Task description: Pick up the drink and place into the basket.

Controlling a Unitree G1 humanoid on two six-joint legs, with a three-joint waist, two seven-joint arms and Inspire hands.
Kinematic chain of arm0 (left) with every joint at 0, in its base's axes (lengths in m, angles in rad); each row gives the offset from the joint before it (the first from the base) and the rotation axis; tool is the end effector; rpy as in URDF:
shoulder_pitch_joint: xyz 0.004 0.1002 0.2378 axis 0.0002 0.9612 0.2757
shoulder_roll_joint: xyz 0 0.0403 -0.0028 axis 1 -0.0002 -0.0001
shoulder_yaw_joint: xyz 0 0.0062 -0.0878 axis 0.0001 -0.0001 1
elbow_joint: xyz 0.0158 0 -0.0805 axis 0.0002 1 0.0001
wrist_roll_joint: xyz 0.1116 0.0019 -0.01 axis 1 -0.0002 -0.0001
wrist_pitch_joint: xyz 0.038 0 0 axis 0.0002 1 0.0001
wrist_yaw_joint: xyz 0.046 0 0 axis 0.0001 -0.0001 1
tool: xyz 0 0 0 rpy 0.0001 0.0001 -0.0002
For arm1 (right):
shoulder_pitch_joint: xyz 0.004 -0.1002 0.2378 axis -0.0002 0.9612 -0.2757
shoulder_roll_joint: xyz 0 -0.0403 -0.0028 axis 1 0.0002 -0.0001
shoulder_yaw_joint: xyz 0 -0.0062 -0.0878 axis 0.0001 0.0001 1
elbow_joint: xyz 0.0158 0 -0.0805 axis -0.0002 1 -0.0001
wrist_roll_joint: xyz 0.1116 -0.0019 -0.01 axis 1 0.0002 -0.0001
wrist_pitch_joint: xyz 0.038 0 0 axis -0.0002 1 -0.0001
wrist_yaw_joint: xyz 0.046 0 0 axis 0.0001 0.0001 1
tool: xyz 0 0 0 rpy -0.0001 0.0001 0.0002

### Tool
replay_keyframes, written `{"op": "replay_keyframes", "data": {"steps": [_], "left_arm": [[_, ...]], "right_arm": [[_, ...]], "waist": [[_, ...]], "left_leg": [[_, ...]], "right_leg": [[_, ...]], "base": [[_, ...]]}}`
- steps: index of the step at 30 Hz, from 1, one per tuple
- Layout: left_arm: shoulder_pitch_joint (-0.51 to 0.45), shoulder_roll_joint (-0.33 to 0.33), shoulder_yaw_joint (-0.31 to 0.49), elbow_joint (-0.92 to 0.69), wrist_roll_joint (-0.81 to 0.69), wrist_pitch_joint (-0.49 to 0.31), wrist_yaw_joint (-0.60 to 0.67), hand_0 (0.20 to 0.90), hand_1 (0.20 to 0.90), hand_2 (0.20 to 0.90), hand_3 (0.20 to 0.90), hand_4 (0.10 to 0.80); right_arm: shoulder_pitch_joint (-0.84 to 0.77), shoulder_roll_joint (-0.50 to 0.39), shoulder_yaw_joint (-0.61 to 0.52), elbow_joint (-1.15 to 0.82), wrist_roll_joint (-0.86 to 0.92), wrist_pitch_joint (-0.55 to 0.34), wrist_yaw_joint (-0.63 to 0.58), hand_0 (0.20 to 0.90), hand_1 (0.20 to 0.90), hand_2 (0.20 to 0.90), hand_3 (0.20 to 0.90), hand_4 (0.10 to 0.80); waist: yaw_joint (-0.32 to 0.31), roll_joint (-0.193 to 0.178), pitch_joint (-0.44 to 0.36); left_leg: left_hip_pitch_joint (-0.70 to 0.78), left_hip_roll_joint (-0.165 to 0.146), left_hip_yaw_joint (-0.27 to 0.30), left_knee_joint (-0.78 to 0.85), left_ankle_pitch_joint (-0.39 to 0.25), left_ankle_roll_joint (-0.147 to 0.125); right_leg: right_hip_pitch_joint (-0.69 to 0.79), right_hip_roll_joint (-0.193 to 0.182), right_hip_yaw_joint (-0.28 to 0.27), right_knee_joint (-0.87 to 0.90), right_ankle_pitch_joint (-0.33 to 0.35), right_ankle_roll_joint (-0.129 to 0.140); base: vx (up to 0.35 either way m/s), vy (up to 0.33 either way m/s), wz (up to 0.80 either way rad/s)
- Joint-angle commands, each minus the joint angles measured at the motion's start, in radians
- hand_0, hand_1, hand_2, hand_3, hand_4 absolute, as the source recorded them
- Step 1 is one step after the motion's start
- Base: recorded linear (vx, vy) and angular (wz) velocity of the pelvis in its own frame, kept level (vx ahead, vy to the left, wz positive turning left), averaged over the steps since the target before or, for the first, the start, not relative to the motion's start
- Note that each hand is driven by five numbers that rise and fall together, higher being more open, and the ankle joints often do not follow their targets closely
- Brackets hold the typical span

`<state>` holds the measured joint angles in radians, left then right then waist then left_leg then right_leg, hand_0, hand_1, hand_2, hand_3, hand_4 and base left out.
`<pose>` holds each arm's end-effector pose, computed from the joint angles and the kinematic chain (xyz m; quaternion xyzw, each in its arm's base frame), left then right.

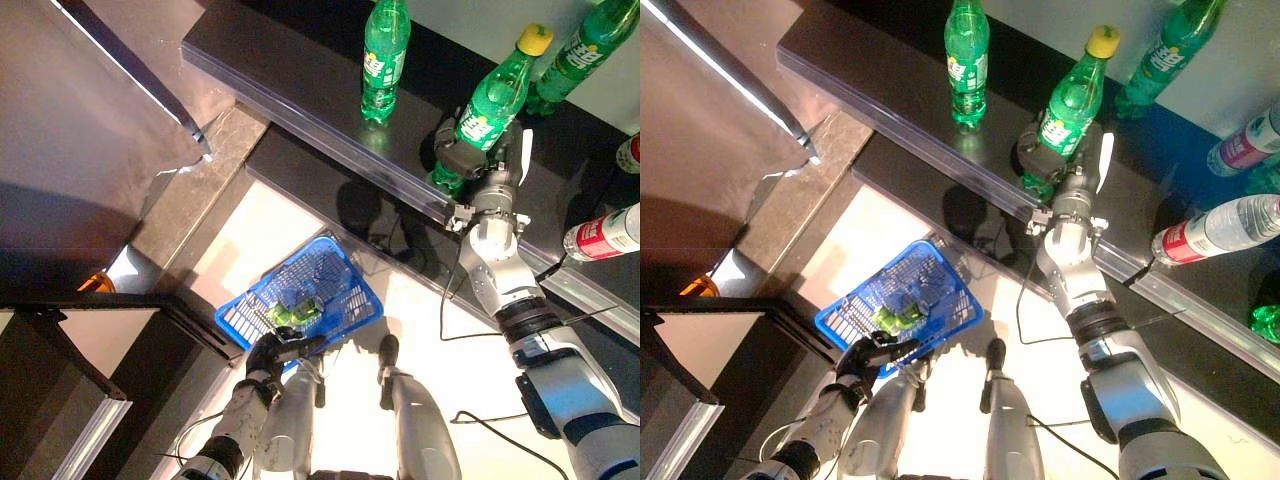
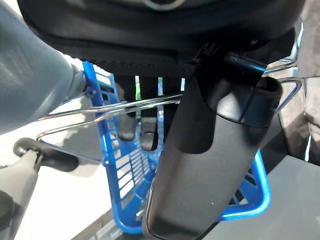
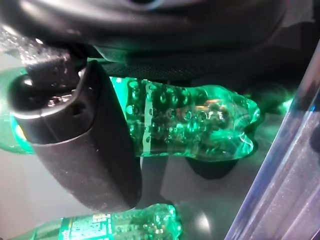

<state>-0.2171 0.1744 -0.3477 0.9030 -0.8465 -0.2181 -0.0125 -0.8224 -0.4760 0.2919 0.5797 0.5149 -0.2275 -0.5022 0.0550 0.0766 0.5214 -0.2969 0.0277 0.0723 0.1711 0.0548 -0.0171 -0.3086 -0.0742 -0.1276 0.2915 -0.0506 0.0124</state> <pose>0.2013 0.1567 -0.0544 -0.2115 0.2632 0.0422 0.9403 0.3350 -0.1722 0.1835 0.0072 -0.1947 -0.1553 0.9685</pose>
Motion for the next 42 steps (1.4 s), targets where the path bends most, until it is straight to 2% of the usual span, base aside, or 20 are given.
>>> {"op": "replay_keyframes", "data": {"steps": [1, 4, 13, 17, 19, 23, 28, 34, 42], "left_arm": [[0.125, 0.066, -0.031, -0.096, 0.001, -0.050, -0.021, 0.300, 0.300, 0.300, 0.200, 0.100], [0.127, 0.063, -0.026, -0.093, 0.008, -0.055, -0.026, 0.300, 0.300, 0.300, 0.200, 0.100], [0.156, 0.058, 0.015, -0.103, -0.001, -0.056, -0.044, 0.300, 0.300, 0.300, 0.200, 0.100], [0.182, 0.060, 0.039, -0.133, 0.005, -0.056, -0.047, 0.300, 0.300, 0.300, 0.200, 0.100], [0.200, 0.057, 0.070, -0.149, -0.007, -0.053, -0.053, 0.300, 0.300, 0.300, 0.200, 0.100], [0.223, 0.056, 0.098, -0.174, 0.005, -0.079, -0.059, 0.300, 0.300, 0.300, 0.200, 0.100], [0.246, 0.072, 0.108, -0.306, -0.007, -0.092, -0.083, 0.300, 0.300, 0.300, 0.200, 0.100], [0.258, 0.098, 0.110, -0.493, -0.023, -0.056, -0.074, 0.300, 0.300, 0.300, 0.200, 0.100], [0.275, 0.140, 0.154, -0.819, -0.089, 0.022, -0.061, 0.300, 0.300, 0.300, 0.200, 0.100]], "right_arm": [[-0.095, -0.096, -0.044, -0.149, -0.007, -0.130, 0.019, 0.300, 0.300, 0.300, 0.200, 0.100], [-0.068, -0.082, -0.058, -0.179, 0.012, -0.163, 0.032, 0.300, 0.300, 0.300, 0.200, 0.100], [-0.002, -0.075, -0.070, -0.253, 0.006, -0.165, 0.067, 0.300, 0.300, 0.300, 0.200, 0.100], [0.066, -0.052, -0.086, -0.381, -0.050, -0.174, 0.086, 0.300, 0.300, 0.300, 0.200, 0.100], [0.125, -0.034, -0.082, -0.500, -0.106, -0.150, 0.097, 0.300, 0.300, 0.300, 0.200, 0.100], [0.185, -0.032, -0.078, -0.585, -0.142, -0.147, 0.121, 0.300, 0.300, 0.300, 0.200, 0.100], [0.251, -0.054, -0.080, -0.689, -0.165, -0.112, 0.164, 0.300, 0.300, 0.300, 0.200, 0.100], [0.329, -0.055, -0.072, -0.756, -0.156, -0.073, 0.218, 0.300, 0.300, 0.300, 0.200, 0.100], [0.483, -0.045, -0.049, -0.839, -0.146, -0.042, 0.322, 0.300, 0.300, 0.300, 0.200, 0.100]], "waist": [[-0.003, -0.015, -0.040], [-0.007, -0.020, -0.054], [-0.010, -0.034, -0.106], [-0.016, -0.045, -0.140], [-0.024, -0.056, -0.178], [-0.030, -0.069, -0.227], [-0.028, -0.080, -0.300], [-0.022, -0.088, -0.345], [-0.014, -0.087, -0.378]], "left_leg": [[0.002, -0.032, -0.002, 0.071, -0.078, -0.007], [0.021, -0.029, 0.003, 0.051, -0.076, -0.009], [0.095, -0.022, 0.009, -0.008, -0.071, -0.013], [0.138, -0.022, 0.010, -0.048, -0.067, -0.015], [0.175, -0.021, 0.008, -0.085, -0.064, -0.014], [0.217, -0.019, 0.009, -0.124, -0.061, -0.014], [0.266, -0.013, 0.008, -0.155, -0.066, -0.014], [0.299, -0.011, -0.001, -0.148, -0.082, -0.015], [0.330, -0.005, -0.013, -0.142, -0.091, -0.017]], "right_leg": [[0.054, -0.019, 0.001, -0.067, 0.018, 0.005], [0.074, -0.017, 0.000, -0.086, 0.021, 0.008], [0.148, -0.013, -0.001, -0.139, 0.024, 0.015], [0.189, -0.008, 0.004, -0.171, 0.026, 0.022], [0.219, -0.006, 0.012, -0.195, 0.029, 0.029], [0.252, -0.005, 0.017, -0.222, 0.035, 0.037], [0.298, 0.000, 0.014, -0.235, 0.023, 0.041], [0.343, 0.005, 0.004, -0.235, 0.006, 0.035], [0.385, 0.010, -0.017, -0.227, -0.019, 0.027]], "base": [[0.000, 0.000, 0.00], [0.000, 0.000, 0.00], [0.000, 0.000, 0.00], [0.034, 0.000, -0.01], [0.076, 0.010, -0.02], [0.072, 0.001, -0.01], [0.067, 0.007, 0.00], [0.053, -0.005, 0.01], [0.000, 0.000, 0.00]]}}
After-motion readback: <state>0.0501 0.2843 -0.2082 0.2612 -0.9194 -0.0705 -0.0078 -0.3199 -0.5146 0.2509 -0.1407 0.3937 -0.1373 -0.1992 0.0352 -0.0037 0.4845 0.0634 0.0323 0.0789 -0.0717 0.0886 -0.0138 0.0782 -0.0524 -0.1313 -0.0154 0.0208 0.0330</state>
